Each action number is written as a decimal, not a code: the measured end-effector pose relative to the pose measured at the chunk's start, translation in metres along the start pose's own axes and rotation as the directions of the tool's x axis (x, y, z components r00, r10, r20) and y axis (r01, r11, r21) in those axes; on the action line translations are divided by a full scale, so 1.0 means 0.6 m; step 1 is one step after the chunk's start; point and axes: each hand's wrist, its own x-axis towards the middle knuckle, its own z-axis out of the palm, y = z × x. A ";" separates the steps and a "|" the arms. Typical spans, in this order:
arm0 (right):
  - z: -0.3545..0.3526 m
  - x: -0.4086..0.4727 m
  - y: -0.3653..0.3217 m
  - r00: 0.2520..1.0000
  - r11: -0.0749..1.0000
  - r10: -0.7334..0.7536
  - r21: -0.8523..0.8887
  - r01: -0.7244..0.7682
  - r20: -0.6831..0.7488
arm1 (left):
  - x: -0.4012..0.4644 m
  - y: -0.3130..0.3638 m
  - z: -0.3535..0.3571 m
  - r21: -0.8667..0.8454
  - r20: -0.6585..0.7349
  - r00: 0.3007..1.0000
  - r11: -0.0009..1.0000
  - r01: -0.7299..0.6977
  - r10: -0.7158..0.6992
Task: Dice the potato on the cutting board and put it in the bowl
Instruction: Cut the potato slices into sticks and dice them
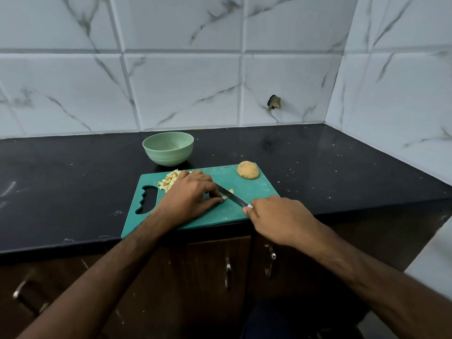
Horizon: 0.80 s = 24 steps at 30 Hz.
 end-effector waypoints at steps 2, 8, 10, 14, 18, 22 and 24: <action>-0.005 -0.003 0.001 1.000 1.000 -0.006 0.000 0.006 -0.020 | 0.000 -0.001 -0.001 0.007 -0.003 1.000 1.000 -0.007 0.007; 0.007 -0.029 0.001 0.999 0.999 -0.026 -0.042 0.025 -0.031 | 0.000 -0.005 0.002 0.024 -0.004 1.000 1.000 -0.003 0.003; 0.017 -0.029 0.000 0.998 0.999 -0.037 -0.038 0.035 -0.049 | 0.001 -0.004 0.003 0.028 -0.011 1.000 1.000 -0.009 0.009; 0.024 -0.021 -0.002 0.998 0.999 -0.035 -0.013 0.034 -0.042 | -0.001 -0.004 0.001 0.051 -0.009 1.000 0.999 0.002 -0.001; 0.014 -0.026 0.006 0.999 0.999 -0.050 0.005 0.050 0.003 | -0.002 -0.003 0.005 0.106 -0.043 0.998 0.993 0.043 -0.039; 0.001 -0.047 0.026 0.996 0.998 -0.057 0.015 0.056 0.074 | -0.005 -0.008 0.008 0.138 -0.072 0.990 0.982 0.131 -0.122; -0.007 -0.061 0.038 0.995 0.997 -0.070 -0.023 0.072 0.070 | -0.005 -0.008 0.009 0.143 -0.059 0.988 0.979 0.147 -0.140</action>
